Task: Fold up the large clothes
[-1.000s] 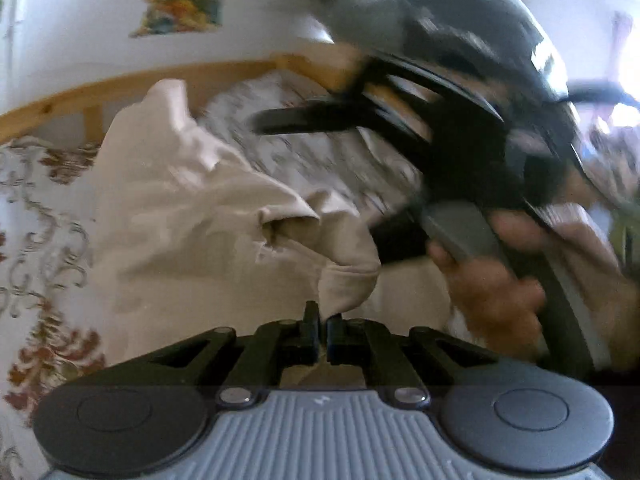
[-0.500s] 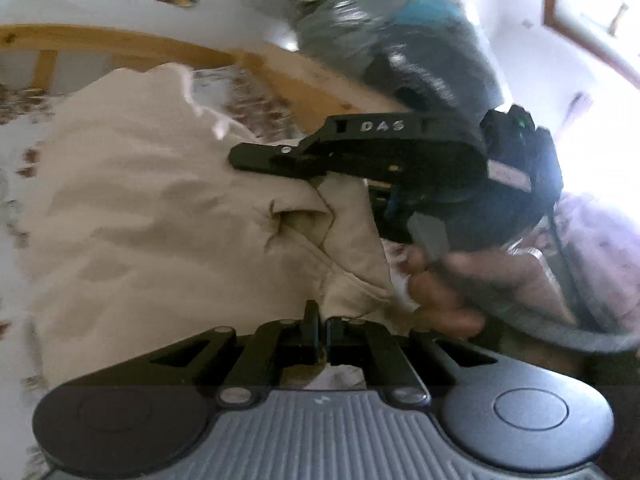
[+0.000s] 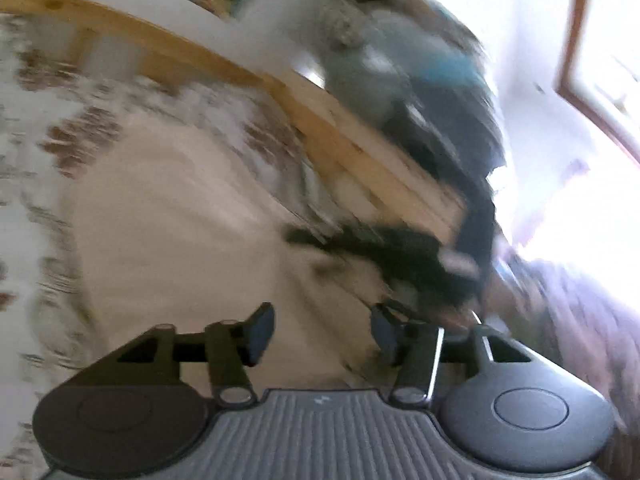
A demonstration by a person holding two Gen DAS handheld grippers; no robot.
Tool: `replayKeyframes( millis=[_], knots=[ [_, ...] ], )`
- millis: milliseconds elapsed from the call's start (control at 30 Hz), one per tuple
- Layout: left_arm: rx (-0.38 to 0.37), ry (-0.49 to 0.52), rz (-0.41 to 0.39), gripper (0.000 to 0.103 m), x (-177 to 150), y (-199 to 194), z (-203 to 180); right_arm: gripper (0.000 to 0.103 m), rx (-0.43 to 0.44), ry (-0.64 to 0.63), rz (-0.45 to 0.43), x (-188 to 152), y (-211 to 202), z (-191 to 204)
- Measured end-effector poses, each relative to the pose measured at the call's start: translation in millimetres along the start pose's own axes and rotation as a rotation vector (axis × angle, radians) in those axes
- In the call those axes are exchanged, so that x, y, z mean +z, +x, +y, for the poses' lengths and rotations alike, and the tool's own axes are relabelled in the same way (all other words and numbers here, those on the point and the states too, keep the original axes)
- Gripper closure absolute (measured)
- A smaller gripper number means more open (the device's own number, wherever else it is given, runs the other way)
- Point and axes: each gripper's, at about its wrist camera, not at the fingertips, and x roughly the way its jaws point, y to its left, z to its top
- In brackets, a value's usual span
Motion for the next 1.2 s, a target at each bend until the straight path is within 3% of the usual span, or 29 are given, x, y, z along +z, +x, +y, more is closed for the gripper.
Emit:
replayKeyframes(
  millis=[100,200,267,467,567,700,800,933,1033,1100,1200],
  knots=[
    [0.08,-0.139,-0.066,0.037,10,-9,28,0.098,-0.059,-0.106,-0.049,-2,-7,15],
    [0.176,-0.21,-0.082,0.037,12,-11,48,0.099,-0.118,-0.239,-0.11,-3,-14,33],
    [0.202,-0.232,-0.07,0.037,12,-6,57,0.099,-0.169,-0.293,-0.124,-3,-15,36],
    [0.161,-0.256,0.011,0.033,0,28,63,0.099,-0.383,-0.488,-0.165,-5,-7,35],
    [0.139,-0.253,0.027,0.03,-8,36,58,0.099,-0.403,-0.495,-0.142,-4,4,21],
    [0.193,-0.23,0.085,0.024,-15,45,61,0.097,-0.404,-0.508,-0.081,-9,22,11],
    [0.183,-0.266,0.089,0.024,-17,43,69,0.086,-0.386,-0.456,-0.06,-6,23,11],
    [0.199,-0.257,0.09,0.023,-15,41,70,0.018,-0.37,-0.291,-0.083,2,6,-3],
    [0.206,-0.244,0.09,0.023,-15,42,68,0.018,-0.31,-0.108,-0.153,9,-18,-21],
    [0.207,-0.247,0.09,0.023,-15,42,68,0.021,-0.318,-0.049,-0.198,11,-26,-28],
    [0.21,-0.249,0.088,0.023,-16,42,68,0.045,-0.344,-0.14,-0.234,10,-29,-17]
  ],
)
